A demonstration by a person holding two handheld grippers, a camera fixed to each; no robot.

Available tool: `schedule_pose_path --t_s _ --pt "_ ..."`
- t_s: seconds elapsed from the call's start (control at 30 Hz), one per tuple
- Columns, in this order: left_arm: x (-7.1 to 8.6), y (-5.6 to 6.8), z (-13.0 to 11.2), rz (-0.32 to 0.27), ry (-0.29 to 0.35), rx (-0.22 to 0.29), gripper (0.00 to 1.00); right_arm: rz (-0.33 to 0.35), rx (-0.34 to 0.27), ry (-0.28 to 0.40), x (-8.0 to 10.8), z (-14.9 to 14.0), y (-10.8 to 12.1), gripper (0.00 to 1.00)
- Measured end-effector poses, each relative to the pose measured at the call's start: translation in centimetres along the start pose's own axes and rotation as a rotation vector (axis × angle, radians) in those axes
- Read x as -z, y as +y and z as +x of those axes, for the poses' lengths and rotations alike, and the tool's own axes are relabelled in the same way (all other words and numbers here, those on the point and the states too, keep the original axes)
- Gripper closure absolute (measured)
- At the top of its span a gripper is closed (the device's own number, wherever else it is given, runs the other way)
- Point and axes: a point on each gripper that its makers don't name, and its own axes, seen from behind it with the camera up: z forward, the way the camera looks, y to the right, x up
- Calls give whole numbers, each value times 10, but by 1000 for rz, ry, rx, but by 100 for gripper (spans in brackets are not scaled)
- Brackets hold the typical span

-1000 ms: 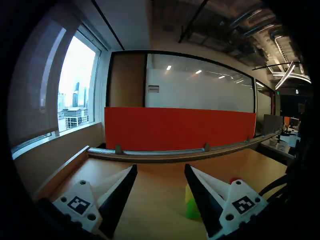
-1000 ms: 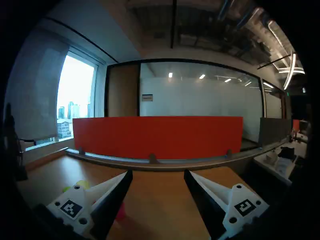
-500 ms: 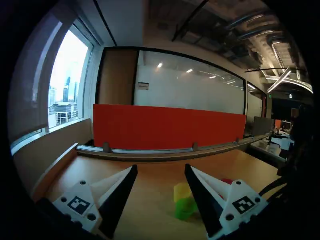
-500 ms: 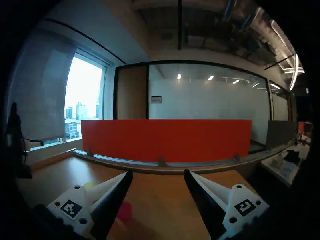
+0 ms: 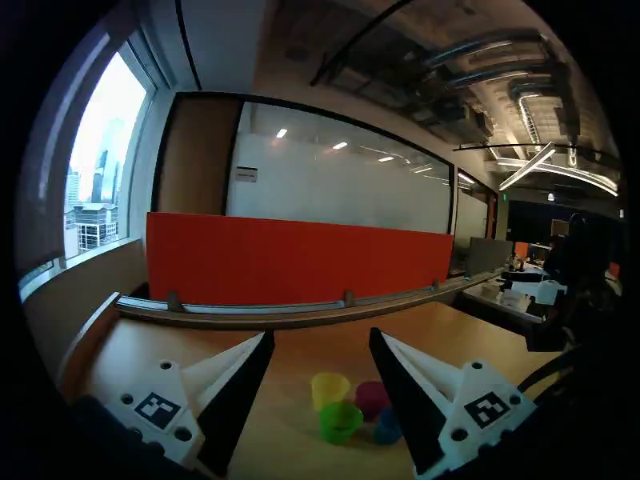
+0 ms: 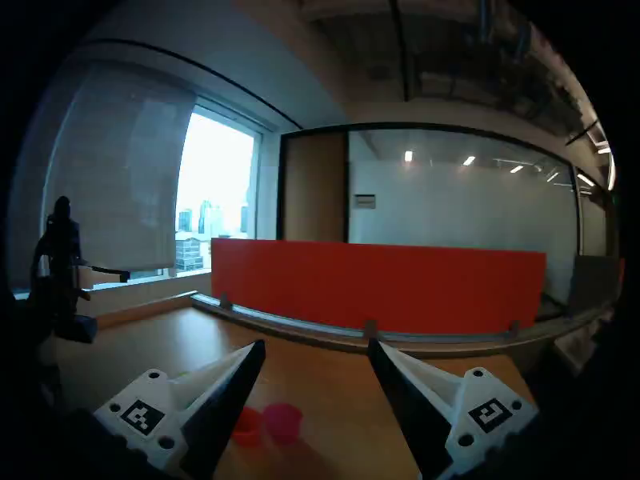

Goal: Pour water

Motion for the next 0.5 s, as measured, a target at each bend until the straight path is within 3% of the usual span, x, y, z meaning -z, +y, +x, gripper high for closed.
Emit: schedule_pose_path --t_s 0.2,0.5 --pt "-2 18 4 -103 4 40 13 110 -31 -20 -1 -1 -26 1" --pt "-6 17 -5 -124 -24 8 13 160 -14 -31 -5 -1 -40 1"
